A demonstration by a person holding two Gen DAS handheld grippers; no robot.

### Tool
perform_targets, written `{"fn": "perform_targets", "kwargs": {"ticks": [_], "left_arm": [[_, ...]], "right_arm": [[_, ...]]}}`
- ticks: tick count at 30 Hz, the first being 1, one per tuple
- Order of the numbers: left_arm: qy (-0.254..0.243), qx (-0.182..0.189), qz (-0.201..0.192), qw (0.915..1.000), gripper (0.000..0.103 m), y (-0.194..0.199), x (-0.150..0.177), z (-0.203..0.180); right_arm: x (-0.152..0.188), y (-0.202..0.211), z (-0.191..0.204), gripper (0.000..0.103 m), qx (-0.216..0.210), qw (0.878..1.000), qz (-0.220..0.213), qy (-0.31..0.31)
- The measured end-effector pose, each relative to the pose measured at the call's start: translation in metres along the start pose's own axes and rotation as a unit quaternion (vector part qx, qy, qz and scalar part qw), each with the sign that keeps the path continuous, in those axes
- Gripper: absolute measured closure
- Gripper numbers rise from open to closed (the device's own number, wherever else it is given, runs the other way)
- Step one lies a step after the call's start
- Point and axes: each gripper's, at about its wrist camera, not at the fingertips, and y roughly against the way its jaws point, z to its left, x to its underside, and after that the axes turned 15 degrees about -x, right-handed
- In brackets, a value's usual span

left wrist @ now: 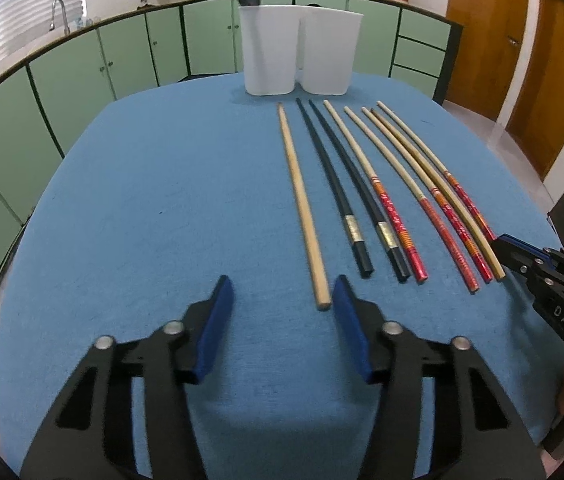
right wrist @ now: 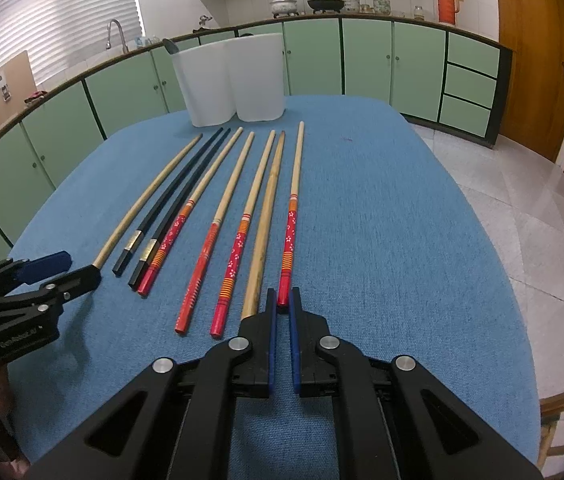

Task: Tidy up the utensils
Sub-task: 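Grasp a red-patterned chopstick with the right tool while the left tool grasps a plain wooden chopstick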

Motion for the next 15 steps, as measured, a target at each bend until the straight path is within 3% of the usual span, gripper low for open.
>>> {"fn": "perform_targets", "kwargs": {"ticks": [2,6,15], "left_arm": [[-0.004,0.002,-0.003,1.0000,0.067,0.0015,0.0002,-0.0032],[-0.012,0.011,-0.006,0.9999,0.095,0.0028,0.0005,-0.0080],[-0.006,0.016,-0.004,0.9998,0.097,0.0036,-0.0012,-0.0084]], "right_arm": [[0.0000,-0.0004,0.0004,0.097,0.001,1.000,0.001,0.000],[-0.0012,-0.0013,-0.0010,0.097,-0.001,1.000,0.001,-0.006],[-0.0006,-0.0010,0.0006,0.097,0.004,1.000,0.002,-0.007]]}}
